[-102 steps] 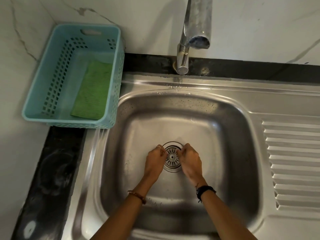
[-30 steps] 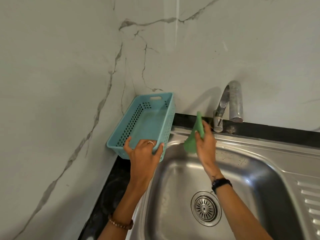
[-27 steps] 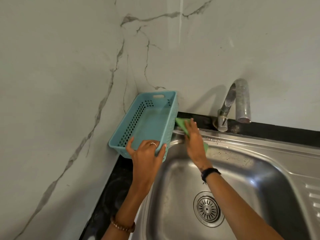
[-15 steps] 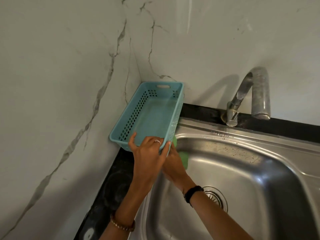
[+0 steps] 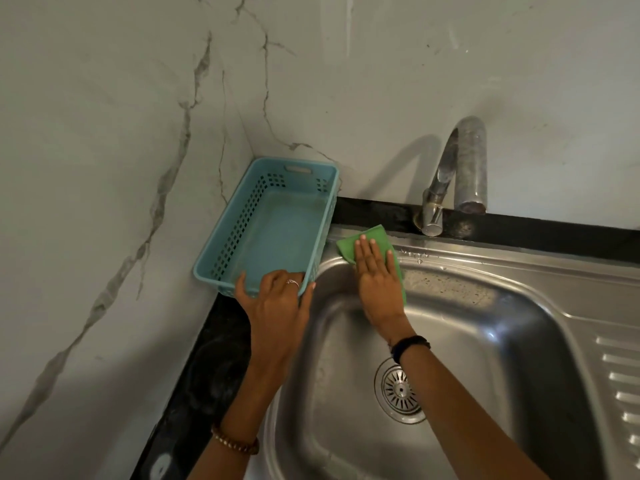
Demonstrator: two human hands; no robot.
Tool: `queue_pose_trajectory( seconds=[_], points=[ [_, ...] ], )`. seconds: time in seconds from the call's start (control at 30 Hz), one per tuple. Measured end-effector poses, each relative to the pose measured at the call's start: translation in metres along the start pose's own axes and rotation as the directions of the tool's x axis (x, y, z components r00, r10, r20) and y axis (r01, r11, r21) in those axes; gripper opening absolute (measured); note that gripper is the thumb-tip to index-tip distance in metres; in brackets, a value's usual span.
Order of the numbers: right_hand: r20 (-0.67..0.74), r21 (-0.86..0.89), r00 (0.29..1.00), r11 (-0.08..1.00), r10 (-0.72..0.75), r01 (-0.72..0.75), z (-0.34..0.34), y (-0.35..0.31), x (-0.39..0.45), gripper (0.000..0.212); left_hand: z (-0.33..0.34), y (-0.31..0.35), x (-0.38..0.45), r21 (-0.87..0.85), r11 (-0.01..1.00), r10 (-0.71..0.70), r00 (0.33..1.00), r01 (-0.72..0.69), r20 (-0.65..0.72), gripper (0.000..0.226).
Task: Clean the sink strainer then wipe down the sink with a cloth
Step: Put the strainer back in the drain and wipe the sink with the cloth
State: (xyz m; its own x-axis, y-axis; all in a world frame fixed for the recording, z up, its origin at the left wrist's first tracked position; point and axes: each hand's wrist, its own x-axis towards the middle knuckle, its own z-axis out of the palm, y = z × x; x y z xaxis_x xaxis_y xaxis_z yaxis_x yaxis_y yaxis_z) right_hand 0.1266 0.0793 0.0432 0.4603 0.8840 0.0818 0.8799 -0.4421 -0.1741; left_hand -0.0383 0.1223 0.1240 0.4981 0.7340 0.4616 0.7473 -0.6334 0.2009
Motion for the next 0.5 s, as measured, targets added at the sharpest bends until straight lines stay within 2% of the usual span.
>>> queue_pose_trajectory(
  seconds=[0.13,0.17,0.23,0.3,0.33,0.37,0.43,0.5],
  points=[
    [-0.004,-0.082,0.99,0.987,0.139,-0.139,-0.009,0.049,-0.028,0.058,0.0,0.012,-0.001,0.055,0.997,-0.06,0.998,0.06,-0.004,0.067],
    [-0.009,-0.081,0.983,0.98,0.184,-0.184,-0.013,0.061,-0.035,0.059,0.001,0.015,-0.002,0.04,0.999,-0.034,0.999,0.035,-0.025,0.077],
    [-0.022,-0.061,0.963,0.961,0.27,-0.27,-0.02,0.078,-0.046,0.063,0.004,0.026,-0.006,-0.018,0.995,0.1,0.995,-0.1,-0.03,0.092],
    [-0.027,0.002,0.946,0.946,0.323,-0.323,-0.024,0.081,-0.049,0.062,0.013,0.046,-0.012,-0.122,0.961,0.259,0.963,-0.249,0.074,0.098],
    [-0.022,0.055,0.939,0.938,0.343,-0.342,-0.026,0.077,-0.047,0.058,0.021,0.056,-0.014,-0.171,0.946,0.303,0.941,-0.277,0.151,0.095],
    [-0.02,0.104,0.937,0.933,0.348,-0.344,-0.026,0.072,-0.044,0.054,0.029,0.063,-0.016,-0.215,0.943,0.304,0.923,-0.255,0.238,0.091],
    [-0.007,0.116,0.958,0.952,0.285,-0.283,-0.021,0.061,-0.038,0.051,0.052,0.072,-0.013,-0.284,0.951,0.234,0.88,-0.119,0.413,0.088],
    [0.016,0.055,0.985,0.984,0.17,-0.171,-0.014,0.051,-0.028,0.054,0.074,0.071,-0.007,-0.222,0.973,0.17,0.843,-0.062,0.511,0.085]
  ],
)
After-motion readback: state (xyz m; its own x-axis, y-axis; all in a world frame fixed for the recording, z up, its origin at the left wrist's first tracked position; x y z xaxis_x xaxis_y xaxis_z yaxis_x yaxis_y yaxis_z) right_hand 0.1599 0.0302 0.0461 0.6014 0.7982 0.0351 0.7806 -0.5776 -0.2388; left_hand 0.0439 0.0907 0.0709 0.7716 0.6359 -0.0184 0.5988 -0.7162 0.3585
